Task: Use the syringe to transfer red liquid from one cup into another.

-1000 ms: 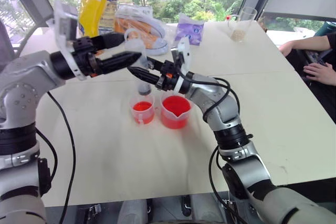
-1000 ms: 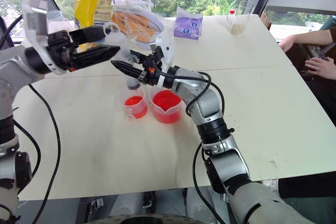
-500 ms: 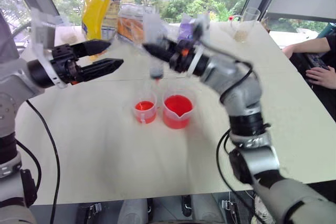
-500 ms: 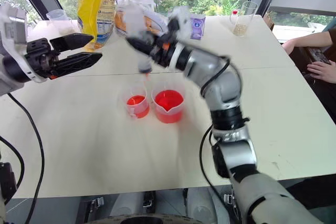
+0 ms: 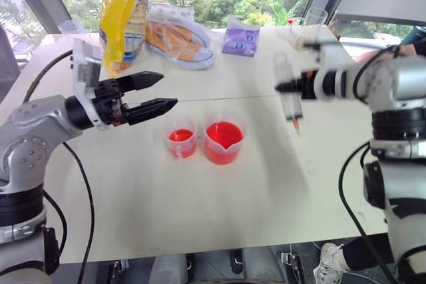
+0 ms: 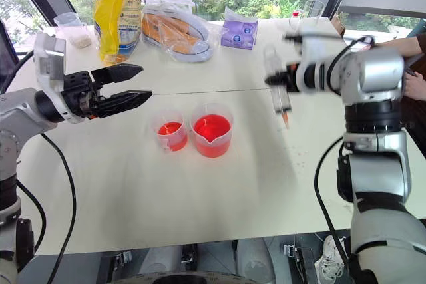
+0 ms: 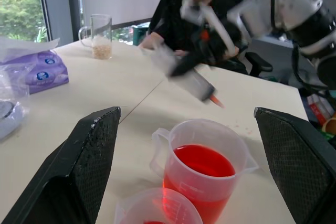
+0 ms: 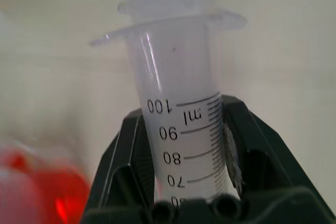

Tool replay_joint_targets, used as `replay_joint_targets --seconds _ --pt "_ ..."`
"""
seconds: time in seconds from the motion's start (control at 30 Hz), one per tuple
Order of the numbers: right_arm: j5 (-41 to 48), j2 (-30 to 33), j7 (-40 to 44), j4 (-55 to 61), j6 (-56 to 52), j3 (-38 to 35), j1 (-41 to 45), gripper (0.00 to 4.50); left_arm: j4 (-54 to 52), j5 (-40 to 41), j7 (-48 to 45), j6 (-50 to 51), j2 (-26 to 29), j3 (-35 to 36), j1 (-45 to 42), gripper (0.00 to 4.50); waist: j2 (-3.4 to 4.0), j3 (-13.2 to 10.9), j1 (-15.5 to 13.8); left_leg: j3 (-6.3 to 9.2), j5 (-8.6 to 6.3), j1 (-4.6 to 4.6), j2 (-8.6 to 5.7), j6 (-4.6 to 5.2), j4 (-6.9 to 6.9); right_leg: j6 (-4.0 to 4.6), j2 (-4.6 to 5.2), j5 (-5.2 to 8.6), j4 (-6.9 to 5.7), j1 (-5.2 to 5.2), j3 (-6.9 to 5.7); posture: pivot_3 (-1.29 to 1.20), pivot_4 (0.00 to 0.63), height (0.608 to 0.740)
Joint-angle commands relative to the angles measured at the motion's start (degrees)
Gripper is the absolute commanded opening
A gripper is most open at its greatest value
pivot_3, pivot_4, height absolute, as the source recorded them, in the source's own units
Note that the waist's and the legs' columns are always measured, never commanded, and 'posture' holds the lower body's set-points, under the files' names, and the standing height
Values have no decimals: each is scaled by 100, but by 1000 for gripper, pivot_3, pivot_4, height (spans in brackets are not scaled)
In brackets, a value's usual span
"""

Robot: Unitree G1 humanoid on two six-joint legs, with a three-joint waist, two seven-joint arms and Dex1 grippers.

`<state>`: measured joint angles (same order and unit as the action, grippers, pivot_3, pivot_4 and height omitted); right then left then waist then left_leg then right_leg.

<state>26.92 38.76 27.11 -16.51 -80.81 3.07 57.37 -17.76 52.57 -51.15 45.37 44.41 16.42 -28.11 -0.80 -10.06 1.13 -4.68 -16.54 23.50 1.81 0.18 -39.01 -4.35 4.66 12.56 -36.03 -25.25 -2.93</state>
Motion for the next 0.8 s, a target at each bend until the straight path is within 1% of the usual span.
replay_joint_targets --seconds 0.03,0.23,0.3,0.33,0.43,0.5,0.57,0.63,0.7,0.8 --pt "-81 21 45 160 -113 -17 -93 1370 -219 -15 75 -170 -20 51 7 4192 4 -2 3 -1 0 0 0 0 0 0 -1 0 -1 -2 1 0 150 740" --pt "-341 -140 -113 3 -133 17 -446 1370 -348 26 339 -162 -108 59 13 4192 2 -1 -27 3 0 0 1 -1 -3 0 -5 0 -2 0 0 0 150 740" --pt "-364 -216 -132 -61 -227 -68 -465 2426 -415 47 378 -129 -103 40 36 4288 2 -2 -29 2 0 0 0 0 -4 0 -5 0 -1 1 0 0 150 740" --pt "-389 -240 -154 -86 -250 -95 -469 2835 -435 61 399 -117 -104 36 42 4288 2 -1 -30 3 0 0 0 -1 -4 -1 -5 0 -1 1 1 0 150 740" --pt "-431 -251 -173 -33 -266 -121 -538 4420 -543 117 446 -87 -111 32 93 4288 2 -2 -36 4 0 1 0 -1 -4 -1 -5 0 -1 1 1 0 150 740" --pt "-420 -226 -160 69 -279 -149 -578 4472 -606 165 412 -49 -71 17 140 4288 2 -2 -36 4 0 1 0 -1 -4 -1 -5 0 -1 1 1 0 150 740" --pt "-431 -78 -49 326 -128 -25 -642 4472 -638 196 382 -36 -31 33 182 4288 2 -2 -35 4 0 1 -1 -1 -4 0 -5 0 -1 2 0 0 150 740" --pt "-424 356 395 977 340 273 -744 4472 -649 219 293 24 111 92 286 4288 4 -3 -38 5 0 1 -1 -1 -4 -1 -5 0 -1 1 0 0 150 740" --pt "-323 790 894 1564 694 370 -807 4472 -688 202 146 55 325 154 471 4288 16 -10 -33 6 0 3 -1 0 -3 -2 -5 1 0 0 1 0 150 740" --pt "-89 1286 1513 2166 1058 175 -898 4472 -730 204 -45 51 611 308 797 4288 14 -11 -20 6 -1 4 0 0 -2 -7 -6 5 1 -4 0 0 150 740"
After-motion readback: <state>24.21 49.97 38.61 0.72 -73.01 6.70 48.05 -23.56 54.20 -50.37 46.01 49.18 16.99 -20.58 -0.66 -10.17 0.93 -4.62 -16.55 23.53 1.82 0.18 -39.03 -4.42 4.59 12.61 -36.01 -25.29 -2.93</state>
